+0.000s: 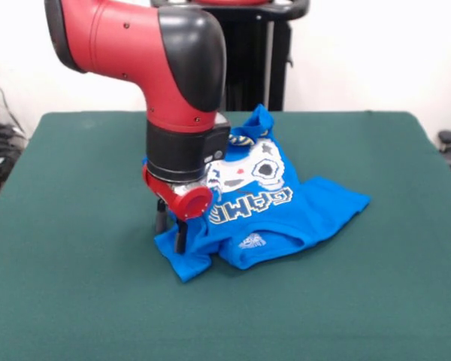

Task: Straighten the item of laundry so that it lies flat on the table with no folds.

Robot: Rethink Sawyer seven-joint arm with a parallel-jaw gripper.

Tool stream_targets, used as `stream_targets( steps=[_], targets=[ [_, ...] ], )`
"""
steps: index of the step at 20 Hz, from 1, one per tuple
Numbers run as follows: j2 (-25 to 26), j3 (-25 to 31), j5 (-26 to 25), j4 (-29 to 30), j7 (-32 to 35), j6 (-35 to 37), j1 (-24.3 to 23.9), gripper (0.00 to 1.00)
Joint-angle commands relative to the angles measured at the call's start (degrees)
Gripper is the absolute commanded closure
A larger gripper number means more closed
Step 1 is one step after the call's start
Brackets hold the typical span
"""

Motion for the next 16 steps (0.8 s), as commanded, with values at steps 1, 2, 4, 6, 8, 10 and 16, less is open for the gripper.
stream_targets(
  steps=[1,2,4,6,8,10,16],
  targets=[
    [-0.73,6.18,-9.52,-1.67,-17.09,9.89,-3.43,0.00],
    [0.13,5.55,-9.42,-2.34,-15.71,9.45,-3.01,0.00],
    [2.45,4.69,-10.12,-4.69,-13.31,8.87,-2.37,0.00],
    [5.42,5.25,-11.26,-7.41,-12.30,8.26,-2.65,0.00],
    [8.15,5.94,-12.08,-9.91,-11.48,7.75,-2.98,0.00],
    [10.20,6.05,-12.55,-11.80,-10.34,7.51,-2.82,0.00],
    [15.62,6.65,-13.60,-17.03,-7.78,6.39,-2.83,0.00]
  ],
)
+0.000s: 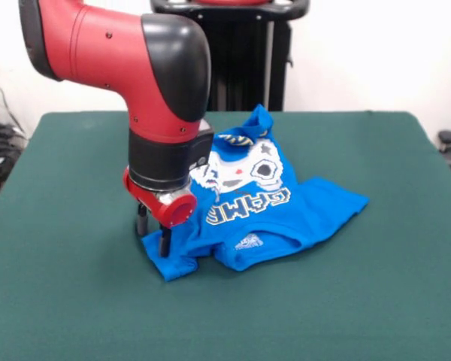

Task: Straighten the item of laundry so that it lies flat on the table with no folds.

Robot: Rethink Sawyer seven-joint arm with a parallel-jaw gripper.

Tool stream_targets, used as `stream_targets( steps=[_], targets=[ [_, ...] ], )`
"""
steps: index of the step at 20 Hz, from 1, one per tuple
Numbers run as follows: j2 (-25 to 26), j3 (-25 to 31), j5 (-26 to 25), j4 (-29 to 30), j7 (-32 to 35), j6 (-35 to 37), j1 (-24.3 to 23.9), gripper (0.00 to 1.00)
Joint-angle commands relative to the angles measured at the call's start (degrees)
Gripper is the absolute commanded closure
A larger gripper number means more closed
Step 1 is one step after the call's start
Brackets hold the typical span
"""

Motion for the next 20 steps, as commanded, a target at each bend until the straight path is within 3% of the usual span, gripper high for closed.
stream_targets(
  steps=[1,7,8,20],
  targets=[
    [14.81,4.74,-5.67,-10.78,-7.37,-2.32,-0.90,0.00],
    [15.40,4.39,-6.79,-11.68,-6.28,-3.04,-0.41,0.00],
    [15.44,4.61,-7.06,-11.88,-6.12,-2.75,-0.52,1.00],
    [14.87,4.39,-7.79,-12.78,-5.29,-2.79,-0.93,1.00]
  ],
)
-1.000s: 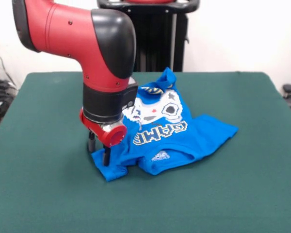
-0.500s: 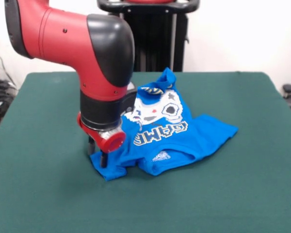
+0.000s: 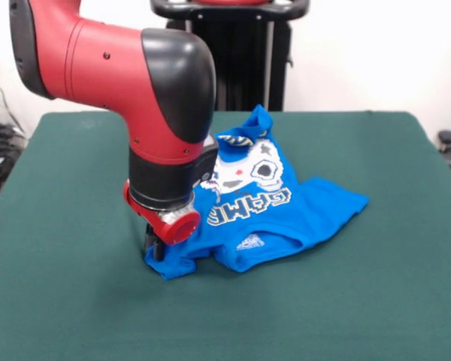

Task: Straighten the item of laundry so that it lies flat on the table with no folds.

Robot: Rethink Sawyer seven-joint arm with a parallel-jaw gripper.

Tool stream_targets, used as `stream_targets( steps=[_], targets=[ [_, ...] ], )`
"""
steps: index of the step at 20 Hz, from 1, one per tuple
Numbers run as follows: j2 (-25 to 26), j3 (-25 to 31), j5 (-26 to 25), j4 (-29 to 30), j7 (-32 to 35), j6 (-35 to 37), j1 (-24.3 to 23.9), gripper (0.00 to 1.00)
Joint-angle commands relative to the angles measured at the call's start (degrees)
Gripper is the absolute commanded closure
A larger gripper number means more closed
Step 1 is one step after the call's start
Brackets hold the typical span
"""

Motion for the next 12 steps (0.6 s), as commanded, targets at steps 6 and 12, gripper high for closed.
stream_targets(
  steps=[6,12],
  targets=[
    [12.51,3.93,-8.21,-6.04,-7.54,-12.28,-3.53,1.00],
    [14.64,5.86,-9.44,-8.03,-10.23,-10.30,-5.77,1.00]
  ],
)
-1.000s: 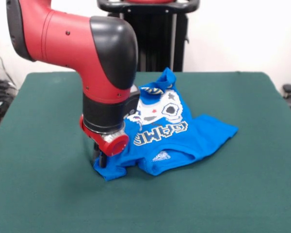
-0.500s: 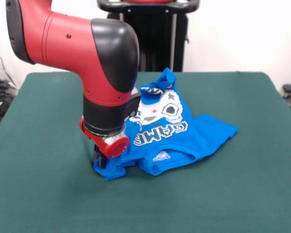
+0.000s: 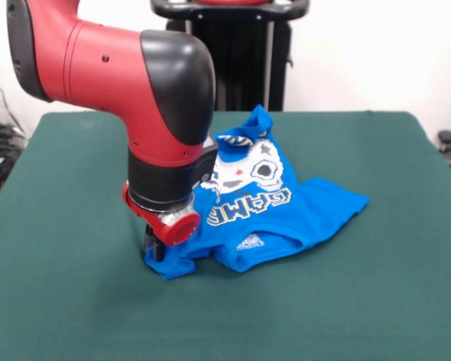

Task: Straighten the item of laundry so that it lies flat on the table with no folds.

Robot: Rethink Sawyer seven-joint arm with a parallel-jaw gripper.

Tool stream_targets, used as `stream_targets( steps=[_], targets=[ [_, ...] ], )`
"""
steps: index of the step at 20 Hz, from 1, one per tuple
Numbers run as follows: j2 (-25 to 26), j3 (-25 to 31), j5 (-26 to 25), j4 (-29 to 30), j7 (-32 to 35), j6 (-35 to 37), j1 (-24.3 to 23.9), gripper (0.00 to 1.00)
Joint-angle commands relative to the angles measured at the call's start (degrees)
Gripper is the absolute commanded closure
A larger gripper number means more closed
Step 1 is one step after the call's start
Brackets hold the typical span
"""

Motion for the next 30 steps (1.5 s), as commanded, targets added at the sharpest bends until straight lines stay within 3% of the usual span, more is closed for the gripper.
stream_targets(
  steps=[1,11,17,30],
  targets=[
    [15.00,4.73,-8.06,-7.42,-10.23,-11.86,-5.34,1.00],
    [14.78,3.14,-9.05,-6.90,-7.42,-6.53,-4.26,1.00],
    [14.39,3.42,-9.17,-6.26,-6.53,-7.67,-4.14,1.00],
    [5.46,5.09,-7.30,1.15,-7.73,-5.94,-4.71,1.00]
  ],
)
